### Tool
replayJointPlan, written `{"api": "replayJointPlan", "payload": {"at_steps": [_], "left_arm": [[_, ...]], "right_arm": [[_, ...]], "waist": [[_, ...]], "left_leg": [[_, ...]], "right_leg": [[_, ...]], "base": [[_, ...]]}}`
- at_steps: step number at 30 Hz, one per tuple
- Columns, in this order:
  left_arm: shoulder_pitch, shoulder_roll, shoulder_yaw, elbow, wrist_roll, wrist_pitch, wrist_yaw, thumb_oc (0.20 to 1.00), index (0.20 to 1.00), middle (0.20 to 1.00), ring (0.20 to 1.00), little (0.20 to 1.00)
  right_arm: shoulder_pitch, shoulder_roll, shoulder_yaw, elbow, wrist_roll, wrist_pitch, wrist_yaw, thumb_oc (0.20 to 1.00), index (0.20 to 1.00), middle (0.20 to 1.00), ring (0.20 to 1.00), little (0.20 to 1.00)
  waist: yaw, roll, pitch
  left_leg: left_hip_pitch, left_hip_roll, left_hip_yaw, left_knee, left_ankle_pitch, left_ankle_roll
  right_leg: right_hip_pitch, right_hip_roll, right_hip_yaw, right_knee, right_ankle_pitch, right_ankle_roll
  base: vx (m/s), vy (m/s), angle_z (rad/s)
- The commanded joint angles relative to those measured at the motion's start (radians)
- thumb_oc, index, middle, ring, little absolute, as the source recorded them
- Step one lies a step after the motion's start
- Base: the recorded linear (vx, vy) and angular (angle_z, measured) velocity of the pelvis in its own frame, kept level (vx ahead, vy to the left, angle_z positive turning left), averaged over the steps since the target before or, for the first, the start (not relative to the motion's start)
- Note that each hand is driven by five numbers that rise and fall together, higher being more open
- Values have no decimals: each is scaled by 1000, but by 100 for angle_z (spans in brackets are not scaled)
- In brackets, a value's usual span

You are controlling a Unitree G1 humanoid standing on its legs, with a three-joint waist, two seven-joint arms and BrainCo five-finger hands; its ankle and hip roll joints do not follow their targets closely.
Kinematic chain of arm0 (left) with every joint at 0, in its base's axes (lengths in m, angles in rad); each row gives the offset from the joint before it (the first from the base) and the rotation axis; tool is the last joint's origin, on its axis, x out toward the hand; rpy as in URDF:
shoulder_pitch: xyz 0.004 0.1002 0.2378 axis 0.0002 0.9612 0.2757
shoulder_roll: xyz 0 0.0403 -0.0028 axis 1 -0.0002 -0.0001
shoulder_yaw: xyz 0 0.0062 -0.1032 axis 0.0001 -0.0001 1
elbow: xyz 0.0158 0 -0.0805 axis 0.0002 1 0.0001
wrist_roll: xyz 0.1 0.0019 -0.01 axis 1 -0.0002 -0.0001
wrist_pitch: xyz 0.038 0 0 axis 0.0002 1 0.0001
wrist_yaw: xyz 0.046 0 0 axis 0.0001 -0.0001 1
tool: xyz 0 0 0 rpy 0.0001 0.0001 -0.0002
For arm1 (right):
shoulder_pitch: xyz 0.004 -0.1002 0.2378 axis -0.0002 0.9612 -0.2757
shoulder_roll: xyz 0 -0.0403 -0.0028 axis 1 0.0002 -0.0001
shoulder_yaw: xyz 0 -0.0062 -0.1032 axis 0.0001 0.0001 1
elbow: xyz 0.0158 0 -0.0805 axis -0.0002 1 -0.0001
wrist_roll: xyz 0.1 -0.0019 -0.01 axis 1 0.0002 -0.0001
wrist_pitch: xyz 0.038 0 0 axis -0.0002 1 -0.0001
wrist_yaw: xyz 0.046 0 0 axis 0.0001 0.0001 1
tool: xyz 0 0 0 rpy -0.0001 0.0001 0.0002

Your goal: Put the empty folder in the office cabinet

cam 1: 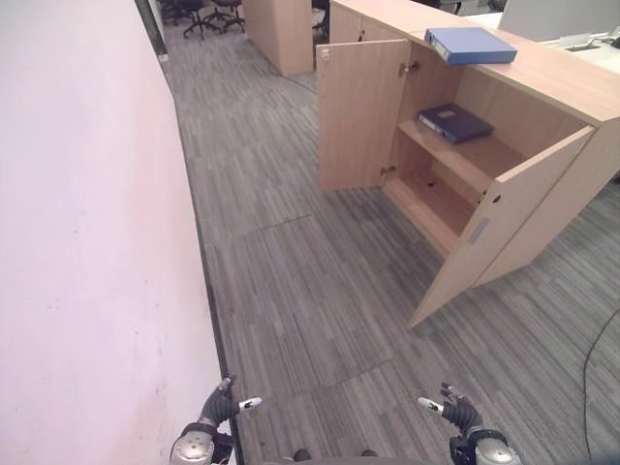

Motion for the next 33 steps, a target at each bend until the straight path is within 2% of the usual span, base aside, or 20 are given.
{"api": "replayJointPlan", "payload": {"at_steps": [1, 8, 10, 11, 12, 13, 14, 15, 16, 17, 18, 20, 21, 22, 23, 25, 28, 31, 33], "left_arm": [[-82, 13, -21, 28, -36, -32, 10, 1000, 1000, 1000, 1000, 1000], [-91, 18, -23, 29, -43, -32, 10, 1000, 1000, 1000, 1000, 1000], [-115, 21, -32, 19, -49, -34, 11, 1000, 1000, 1000, 1000, 1000], [-116, 23, -30, 13, -55, -35, 10, 1000, 1000, 1000, 1000, 1000], [-111, 24, -21, 6, -64, -37, 13, 1000, 1000, 1000, 1000, 1000], [-108, 23, -8, -1, -80, -40, 19, 1000, 1000, 1000, 1000, 1000], [-108, 24, -8, -1, -80, -40, 19, 1000, 1000, 1000, 1000, 1000], [-108, 23, -3, -2, -85, -41, 21, 1000, 1000, 1000, 1000, 1000], [-105, 22, 2, -2, -84, -41, 22, 1000, 1000, 1000, 1000, 1000], [-96, 23, 10, -3, -85, -39, 17, 1000, 1000, 1000, 1000, 1000], [-96, 23, 9, -3, -85, -39, 17, 1000, 1000, 1000, 1000, 1000], [-89, 20, 7, 0, -86, -35, 13, 1000, 1000, 1000, 1000, 1000], [-92, 18, 2, 8, -86, -30, 16, 1000, 1000, 1000, 1000, 1000], [-94, 16, 3, 18, -88, -28, 21, 1000, 1000, 1000, 1000, 1000], [-95, 15, 3, 19, -88, -29, 21, 1000, 1000, 1000, 1000, 1000], [-100, 15, 6, 34, -94, -28, 31, 1000, 1000, 1000, 1000, 1000], [-100, 13, 16, 52, -102, -27, 39, 1000, 1000, 1000, 1000, 1000], [-99, 7, 23, 80, -115, -26, 43, 1000, 1000, 1000, 1000, 1000], [-95, 2, 27, 100, -117, -24, 47, 1000, 1000, 1000, 1000, 1000]], "right_arm": [[-48, -14, 16, 26, 56, -24, -1, 1000, 1000, 1000, 1000, 1000], [-50, -18, 7, 19, 67, -25, 2, 1000, 1000, 1000, 1000, 1000], [-57, -30, -10, 4, 74, -31, -5, 1000, 1000, 1000, 1000, 1000], [-57, -33, -11, 1, 73, -31, -6, 1000, 1000, 1000, 1000, 1000], [-66, -40, -6, 2, 69, -29, -7, 1000, 1000, 1000, 1000, 1000], [-81, -49, -3, 10, 65, -24, -13, 1000, 1000, 1000, 1000, 1000], [-82, -49, -3, 10, 65, -24, -13, 1000, 1000, 1000, 1000, 1000], [-86, -52, -3, 14, 61, -19, -13, 1000, 1000, 1000, 1000, 1000], [-88, -56, -4, 17, 57, -15, -12, 1000, 1000, 1000, 1000, 1000], [-86, -60, -7, 25, 54, -10, -11, 1000, 1000, 1000, 1000, 1000], [-86, -60, -7, 25, 54, -10, -11, 1000, 1000, 1000, 1000, 1000], [-82, -66, -9, 36, 51, -7, -14, 1000, 1000, 1000, 1000, 1000], [-77, -69, -17, 43, 57, -4, -16, 1000, 1000, 1000, 1000, 1000], [-79, -72, -20, 47, 60, -3, -19, 1000, 1000, 1000, 1000, 1000], [-79, -72, -20, 48, 60, -3, -19, 1000, 1000, 1000, 1000, 1000], [-84, -75, -18, 55, 64, -2, -24, 1000, 1000, 1000, 1000, 1000], [-85, -78, -16, 56, 63, -3, -22, 1000, 1000, 1000, 1000, 1000], [-80, -77, -20, 62, 65, -2, -26, 1000, 1000, 1000, 1000, 1000], [-76, -75, -22, 76, 65, 1, -30, 1000, 1000, 1000, 1000, 1000]], "waist": [[4, -22, 28], [0, -24, 43], [-1, -36, 70], [-3, -39, 72], [0, -44, 76], [23, -59, 91], [21, -59, 90], [31, -67, 99], [37, -73, 101], [53, -77, 96], [54, -78, 96], [73, -67, 96], [77, -41, 97], [79, -33, 97], [79, -34, 98], [87, -22, 102], [91, -11, 102], [95, 6, 92], [104, 12, 87]], "left_leg": [[27, 116, 18, 30, -26, -119], [-9, 148, 17, 94, -24, -142], [-88, 178, 32, 200, 27, -173], [-110, 185, 35, 242, 31, -178], [-126, 183, 35, 292, 32, -179], [-182, 141, -18, 386, 50, -181], [-188, 141, -21, 393, 46, -181], [-222, 121, -28, 421, 46, -179], [-250, 117, -11, 426, 34, -171], [-280, 125, 30, 393, 10, -148], [-278, 124, 31, 394, 8, -148], [-308, 140, 11, 332, 49, -145], [-330, 185, -5, 222, 128, -161], [-335, 203, -9, 170, 146, -166], [-330, 201, -8, 164, 149, -167], [-353, 238, -31, 99, 165, -175], [-369, 286, -29, 46, 195, -193], [-407, 338, -4, 37, 235, -215], [-436, 355, -2, 35, 253, -231]], "right_leg": [[29, -88, 10, 24, -37, 118], [15, -67, -5, 72, -68, 93], [22, -66, -35, 73, -71, 84], [19, -63, -41, 72, -72, 80], [18, -63, -39, 71, -70, 78], [14, -71, -26, 68, -66, 77], [12, -70, -29, 68, -67, 77], [12, -77, -29, 68, -65, 77], [19, -79, -32, 66, -70, 79], [43, -81, -29, 56, -81, 85], [44, -82, -28, 56, -82, 86], [72, -78, -19, 57, -102, 89], [98, -70, -11, 71, -142, 89], [108, -74, -2, 86, -164, 89], [108, -76, -2, 90, -168, 88], [123, -82, 23, 135, -215, 89], [151, -91, 68, 180, -271, 93], [207, -97, 82, 174, -308, 101], [255, -113, 89, 153, -326, 110]], "base": [[21, -66, 0], [1, -82, 5], [-65, -114, 9], [-48, -122, 30], [-36, -154, 39], [-27, -115, 27], [-27, -125, -23], [30, -83, -73], [147, -87, -84], [154, -34, -50], [196, 20, -12], [234, 91, -7], [321, 161, 9], [250, 133, 26], [162, 79, 19], [210, 98, 4], [322, 125, -26], [347, 109, 1], [318, 100, -8]]}}
